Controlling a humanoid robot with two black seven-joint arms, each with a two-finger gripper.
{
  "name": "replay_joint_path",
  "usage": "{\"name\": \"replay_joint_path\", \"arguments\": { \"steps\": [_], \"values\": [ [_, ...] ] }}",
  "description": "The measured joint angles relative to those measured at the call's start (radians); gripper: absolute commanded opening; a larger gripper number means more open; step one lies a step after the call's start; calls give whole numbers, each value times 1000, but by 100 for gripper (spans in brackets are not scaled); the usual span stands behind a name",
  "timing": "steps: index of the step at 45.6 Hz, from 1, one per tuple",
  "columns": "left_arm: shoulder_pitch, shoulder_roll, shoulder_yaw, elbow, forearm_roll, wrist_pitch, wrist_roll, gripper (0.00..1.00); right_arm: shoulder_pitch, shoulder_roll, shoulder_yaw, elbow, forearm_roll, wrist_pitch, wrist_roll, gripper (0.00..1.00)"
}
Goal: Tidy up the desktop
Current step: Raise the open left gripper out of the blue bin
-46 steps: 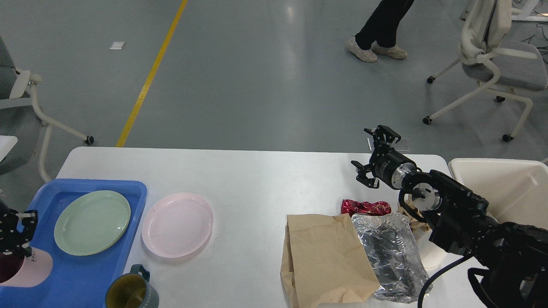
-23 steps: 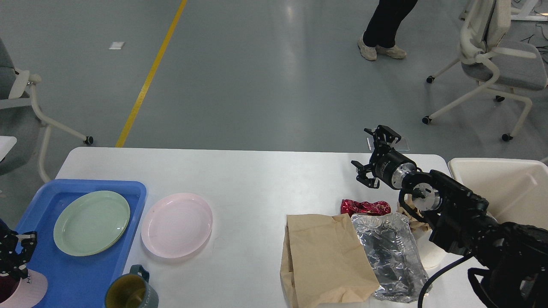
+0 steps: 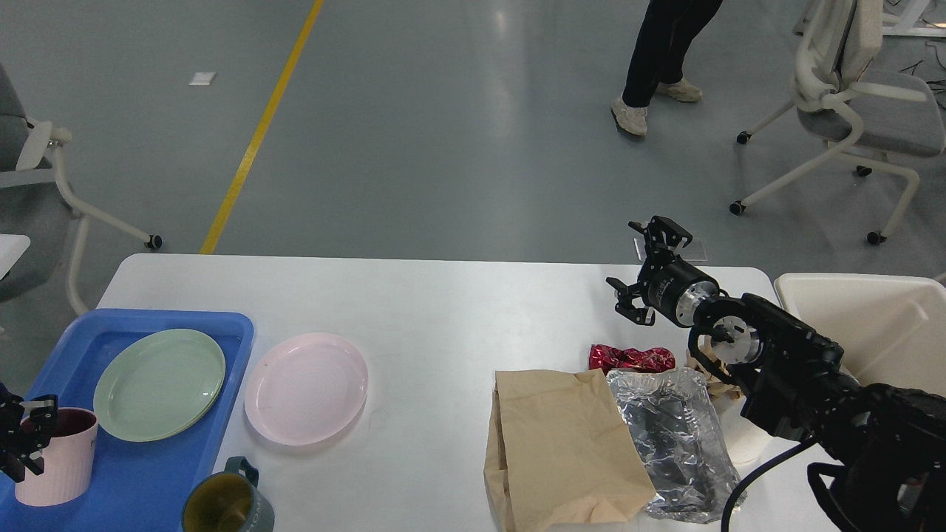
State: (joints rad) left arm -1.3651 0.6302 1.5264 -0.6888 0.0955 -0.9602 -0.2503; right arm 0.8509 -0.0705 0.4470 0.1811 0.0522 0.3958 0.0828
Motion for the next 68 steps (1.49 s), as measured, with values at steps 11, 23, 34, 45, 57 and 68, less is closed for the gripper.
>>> {"name": "replay_joint_path", "arguments": {
  "steps": [11, 23, 34, 45, 57, 68],
  "values": [
    [-3, -2, -1, 0, 0, 0, -6, 49, 0, 0, 0, 0, 0, 0, 0, 100],
    [-7, -1, -4, 0, 0, 0, -6, 55, 0, 0, 0, 0, 0, 0, 0, 100],
    [-114, 0, -15, -17, -5, 0, -5, 80, 0, 0, 0, 0, 0, 0, 0, 100],
    [-408, -18, 36, -143, -3, 0, 7, 94, 0, 0, 1, 0, 0, 0, 0, 100],
    [-633, -124, 57, -318, 20, 0, 11, 94, 0, 0, 0, 0, 0, 0, 0, 100],
    [-653, -317, 18, -499, 28, 0, 11, 94, -1, 0, -1, 0, 0, 0, 0, 100]
  ]
}}
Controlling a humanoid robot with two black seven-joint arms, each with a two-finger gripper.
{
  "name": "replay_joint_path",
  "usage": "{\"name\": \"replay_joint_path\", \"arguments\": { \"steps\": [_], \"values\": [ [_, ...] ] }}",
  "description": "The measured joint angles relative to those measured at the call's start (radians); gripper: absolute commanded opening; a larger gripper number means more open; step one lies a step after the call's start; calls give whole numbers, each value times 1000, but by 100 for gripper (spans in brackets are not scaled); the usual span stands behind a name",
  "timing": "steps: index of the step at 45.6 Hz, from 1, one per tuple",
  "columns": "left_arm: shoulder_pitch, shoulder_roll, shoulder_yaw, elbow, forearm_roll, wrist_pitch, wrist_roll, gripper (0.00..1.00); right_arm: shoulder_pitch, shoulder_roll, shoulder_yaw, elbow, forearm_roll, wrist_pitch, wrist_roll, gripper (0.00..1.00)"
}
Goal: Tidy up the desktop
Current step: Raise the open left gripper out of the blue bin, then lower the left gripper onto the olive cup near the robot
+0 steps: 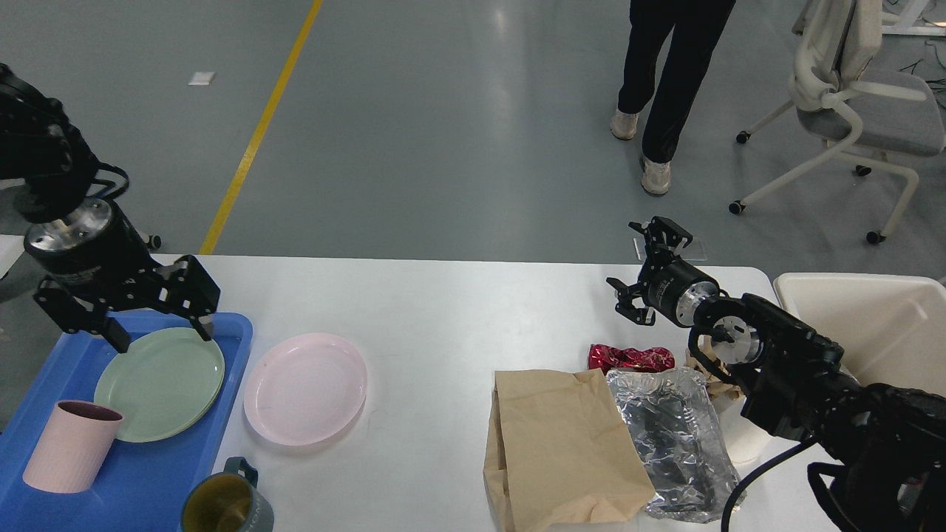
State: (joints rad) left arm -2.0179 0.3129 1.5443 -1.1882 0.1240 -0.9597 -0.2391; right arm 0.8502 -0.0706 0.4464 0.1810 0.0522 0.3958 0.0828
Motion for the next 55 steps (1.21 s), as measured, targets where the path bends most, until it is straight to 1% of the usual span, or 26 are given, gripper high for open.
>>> {"name": "replay_joint_path", "arguments": {
  "steps": [5, 11, 21, 34, 43, 45, 55],
  "values": [
    [5, -77, -19, -44, -2, 0, -4, 94, 0, 0, 0, 0, 0, 0, 0, 100],
    [32, -161, -31, -63, -18, 0, -18, 94, 0, 0, 0, 0, 0, 0, 0, 100],
    [101, -251, -48, -78, -83, 0, -21, 94, 0, 0, 1, 0, 0, 0, 0, 100],
    [230, -303, -54, -79, -139, 0, -16, 94, 0, 0, 1, 0, 0, 0, 0, 100],
    [278, -307, -37, -75, -166, 0, -15, 94, 0, 0, 0, 0, 0, 0, 0, 100],
    [286, -307, -31, -73, -166, 15, -14, 94, 0, 0, 0, 0, 0, 0, 0, 100],
    [328, -307, -19, -68, -164, 173, -5, 94, 0, 0, 0, 0, 0, 0, 0, 100]
  ]
}}
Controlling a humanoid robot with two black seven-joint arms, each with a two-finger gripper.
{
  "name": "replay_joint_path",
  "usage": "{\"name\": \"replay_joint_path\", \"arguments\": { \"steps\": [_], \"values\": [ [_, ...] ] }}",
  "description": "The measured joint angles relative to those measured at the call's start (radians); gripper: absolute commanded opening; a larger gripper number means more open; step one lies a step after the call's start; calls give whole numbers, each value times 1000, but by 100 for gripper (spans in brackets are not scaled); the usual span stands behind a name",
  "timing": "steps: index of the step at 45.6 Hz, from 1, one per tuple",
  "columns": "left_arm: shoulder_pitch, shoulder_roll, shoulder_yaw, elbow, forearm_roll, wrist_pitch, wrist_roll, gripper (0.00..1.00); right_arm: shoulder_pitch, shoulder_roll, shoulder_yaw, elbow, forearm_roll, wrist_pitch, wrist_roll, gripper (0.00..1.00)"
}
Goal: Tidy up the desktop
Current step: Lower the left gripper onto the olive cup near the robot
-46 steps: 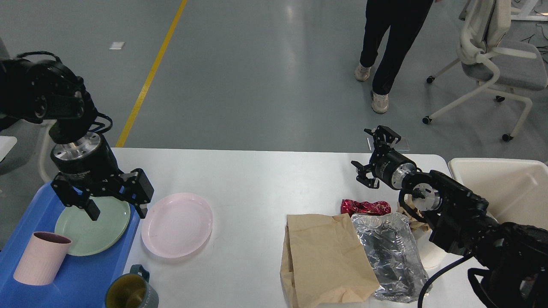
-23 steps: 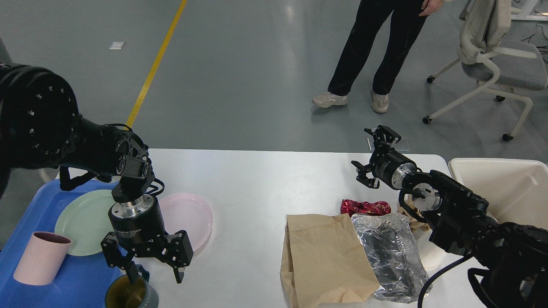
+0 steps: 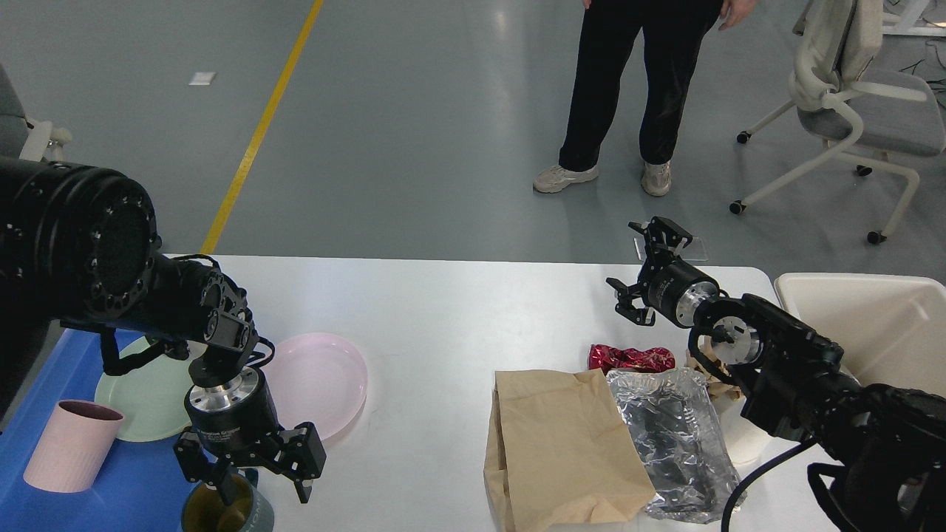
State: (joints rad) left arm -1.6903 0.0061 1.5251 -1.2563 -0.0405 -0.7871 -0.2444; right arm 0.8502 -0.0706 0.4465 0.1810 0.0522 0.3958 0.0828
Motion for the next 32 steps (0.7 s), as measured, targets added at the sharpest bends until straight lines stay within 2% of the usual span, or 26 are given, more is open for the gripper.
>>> {"name": "replay_joint_path", "arguments": {
  "steps": [8, 32],
  "values": [
    [4, 2, 2, 3, 4, 48, 2, 94, 0, 0, 0, 0, 0, 0, 0, 100],
    [51, -1, 15, 19, 13, 50, 4, 94, 0, 0, 0, 0, 0, 0, 0, 100]
  ]
}}
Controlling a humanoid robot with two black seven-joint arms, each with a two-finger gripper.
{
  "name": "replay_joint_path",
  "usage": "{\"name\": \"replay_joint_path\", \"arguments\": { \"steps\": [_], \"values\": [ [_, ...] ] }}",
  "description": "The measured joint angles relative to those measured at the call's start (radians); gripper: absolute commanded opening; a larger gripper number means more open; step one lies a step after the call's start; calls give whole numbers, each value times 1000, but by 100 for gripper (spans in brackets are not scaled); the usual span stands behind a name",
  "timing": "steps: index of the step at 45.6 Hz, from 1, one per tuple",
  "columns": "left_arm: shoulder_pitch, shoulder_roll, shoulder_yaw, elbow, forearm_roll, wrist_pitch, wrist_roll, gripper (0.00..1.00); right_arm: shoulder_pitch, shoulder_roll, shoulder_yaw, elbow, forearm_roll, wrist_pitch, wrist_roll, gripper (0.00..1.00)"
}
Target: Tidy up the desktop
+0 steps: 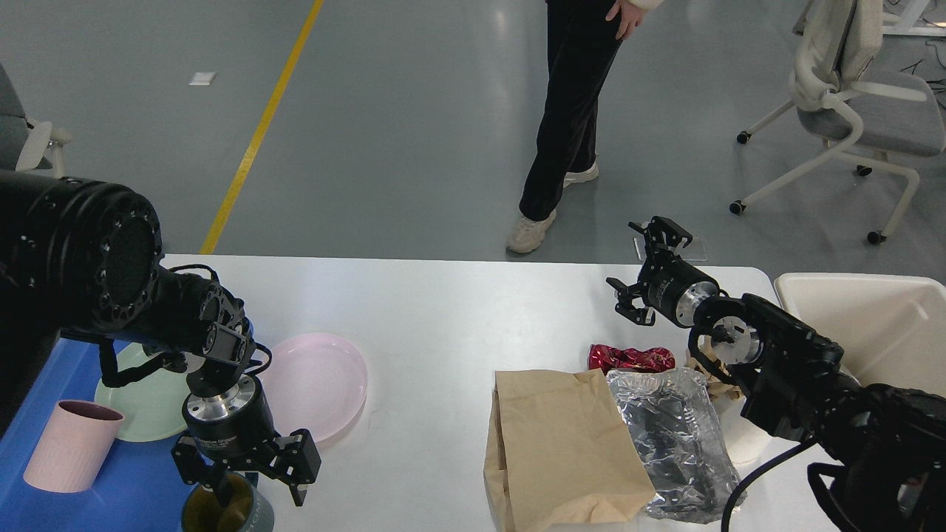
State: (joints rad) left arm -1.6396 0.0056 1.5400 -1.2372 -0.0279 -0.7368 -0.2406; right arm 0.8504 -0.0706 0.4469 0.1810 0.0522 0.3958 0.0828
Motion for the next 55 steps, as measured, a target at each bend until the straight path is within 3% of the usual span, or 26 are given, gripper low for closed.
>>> {"name": "replay_joint_path", "arguments": {
  "steps": [13, 18, 30, 47, 55],
  "values": [
    [72, -1, -3, 69, 0, 20, 1, 93, 0, 0, 0, 0, 0, 0, 0, 100],
    [89, 2, -9, 85, 0, 40, 1, 87, 0, 0, -1, 0, 0, 0, 0, 100],
    [93, 5, -11, 88, 0, 45, 0, 60, 0, 0, 0, 0, 0, 0, 0, 100],
    [116, 7, -18, 90, 0, 18, -4, 0, 0, 0, 0, 0, 0, 0, 0, 100],
    [115, 17, -14, 90, 0, -59, -6, 0, 0, 0, 0, 0, 0, 0, 0, 100]
  ]
}}
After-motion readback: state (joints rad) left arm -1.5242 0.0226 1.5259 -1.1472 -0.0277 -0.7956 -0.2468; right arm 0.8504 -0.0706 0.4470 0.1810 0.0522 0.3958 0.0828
